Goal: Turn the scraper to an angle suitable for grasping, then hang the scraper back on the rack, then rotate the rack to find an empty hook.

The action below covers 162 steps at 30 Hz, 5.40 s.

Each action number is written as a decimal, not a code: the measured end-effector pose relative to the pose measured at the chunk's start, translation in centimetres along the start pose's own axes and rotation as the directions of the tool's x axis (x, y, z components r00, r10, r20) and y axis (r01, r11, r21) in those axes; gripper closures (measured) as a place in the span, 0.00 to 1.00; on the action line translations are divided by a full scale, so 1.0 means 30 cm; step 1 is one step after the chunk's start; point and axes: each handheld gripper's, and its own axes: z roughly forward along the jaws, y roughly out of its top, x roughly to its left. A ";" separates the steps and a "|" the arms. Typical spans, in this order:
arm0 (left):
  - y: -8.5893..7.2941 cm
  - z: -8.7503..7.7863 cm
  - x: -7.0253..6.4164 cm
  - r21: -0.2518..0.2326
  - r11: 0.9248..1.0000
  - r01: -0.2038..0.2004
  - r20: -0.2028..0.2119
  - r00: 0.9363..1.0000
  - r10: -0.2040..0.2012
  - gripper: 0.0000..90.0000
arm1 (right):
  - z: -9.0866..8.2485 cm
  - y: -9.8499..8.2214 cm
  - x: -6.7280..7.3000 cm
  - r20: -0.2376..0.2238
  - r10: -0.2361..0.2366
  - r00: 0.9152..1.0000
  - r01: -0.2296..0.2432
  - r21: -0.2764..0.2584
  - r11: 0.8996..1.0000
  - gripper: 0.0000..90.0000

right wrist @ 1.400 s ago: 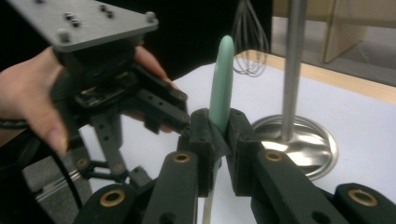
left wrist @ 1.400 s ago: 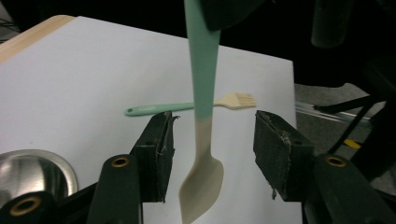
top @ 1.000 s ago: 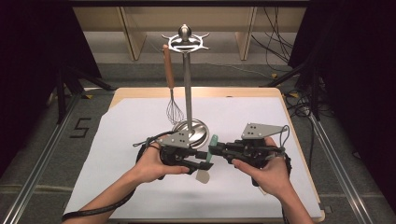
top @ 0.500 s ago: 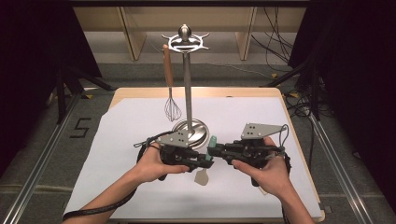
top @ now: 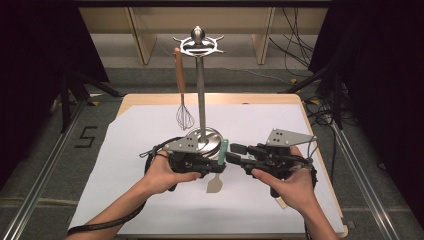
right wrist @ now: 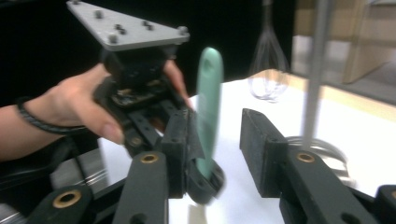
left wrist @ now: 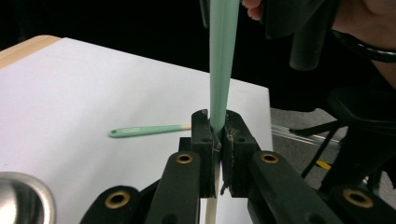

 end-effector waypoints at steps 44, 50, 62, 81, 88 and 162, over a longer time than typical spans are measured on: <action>0.207 -0.189 0.086 -0.089 0.995 -0.050 -0.194 0.981 0.032 0.94 | -0.140 -0.206 -0.126 0.371 0.142 0.918 -0.149 -0.010 0.989 0.70; 0.234 -0.203 0.097 -0.098 0.993 -0.071 -0.194 0.980 0.051 0.94 | -0.137 -0.198 -0.106 0.379 0.181 0.907 -0.193 -0.007 0.981 0.70; 0.279 -0.218 0.122 -0.103 0.992 -0.069 -0.220 0.975 0.045 0.94 | -0.117 -0.208 -0.116 0.391 0.157 0.907 -0.175 0.009 0.985 0.70; 0.344 -0.238 0.140 -0.111 0.992 -0.065 -0.230 0.972 0.038 0.94 | -0.107 -0.204 -0.115 0.409 0.128 0.903 -0.143 0.007 0.990 0.70; 0.366 -0.242 0.151 -0.114 0.992 -0.059 -0.232 0.972 0.032 0.94 | -0.105 -0.204 -0.108 0.405 0.154 0.901 -0.170 0.002 0.986 0.70; 0.303 -0.371 0.104 -0.211 0.974 -0.080 -0.438 0.899 -0.021 0.88 | -0.109 -0.240 -0.113 0.445 0.156 0.882 -0.198 0.048 0.979 0.67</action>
